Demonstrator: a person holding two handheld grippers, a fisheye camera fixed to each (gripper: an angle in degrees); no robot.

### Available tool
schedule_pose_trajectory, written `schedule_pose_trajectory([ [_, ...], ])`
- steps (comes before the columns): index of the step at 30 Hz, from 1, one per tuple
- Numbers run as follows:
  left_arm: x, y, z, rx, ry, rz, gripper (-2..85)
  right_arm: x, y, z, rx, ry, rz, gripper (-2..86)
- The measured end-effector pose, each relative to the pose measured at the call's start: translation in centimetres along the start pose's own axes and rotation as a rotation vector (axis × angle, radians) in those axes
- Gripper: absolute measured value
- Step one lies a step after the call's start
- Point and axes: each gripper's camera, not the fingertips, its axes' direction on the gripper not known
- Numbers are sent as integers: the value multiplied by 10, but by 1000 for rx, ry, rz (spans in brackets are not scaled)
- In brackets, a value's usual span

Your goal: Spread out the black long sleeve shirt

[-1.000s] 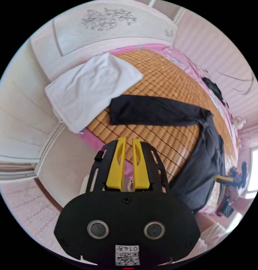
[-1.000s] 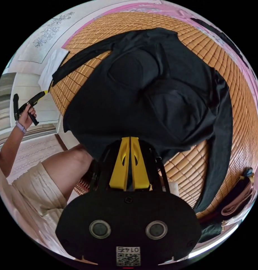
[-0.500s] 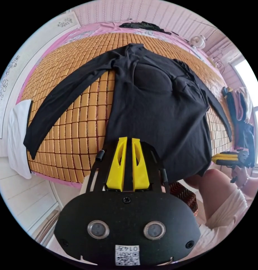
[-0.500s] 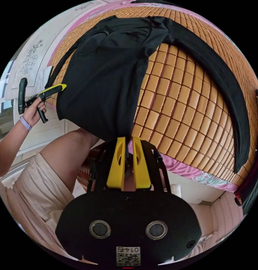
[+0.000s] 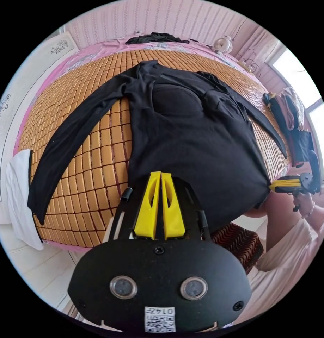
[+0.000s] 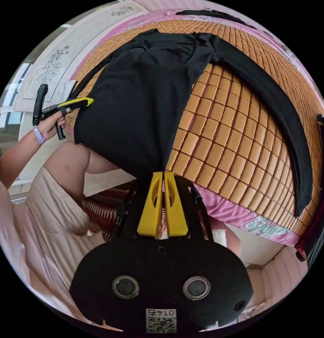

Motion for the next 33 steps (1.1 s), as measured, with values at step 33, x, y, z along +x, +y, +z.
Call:
schedule_pose_trajectory([
  [33,-152,226,-113,994,-191,-525,-5,-232,148,-13,356,552,-301,-9],
])
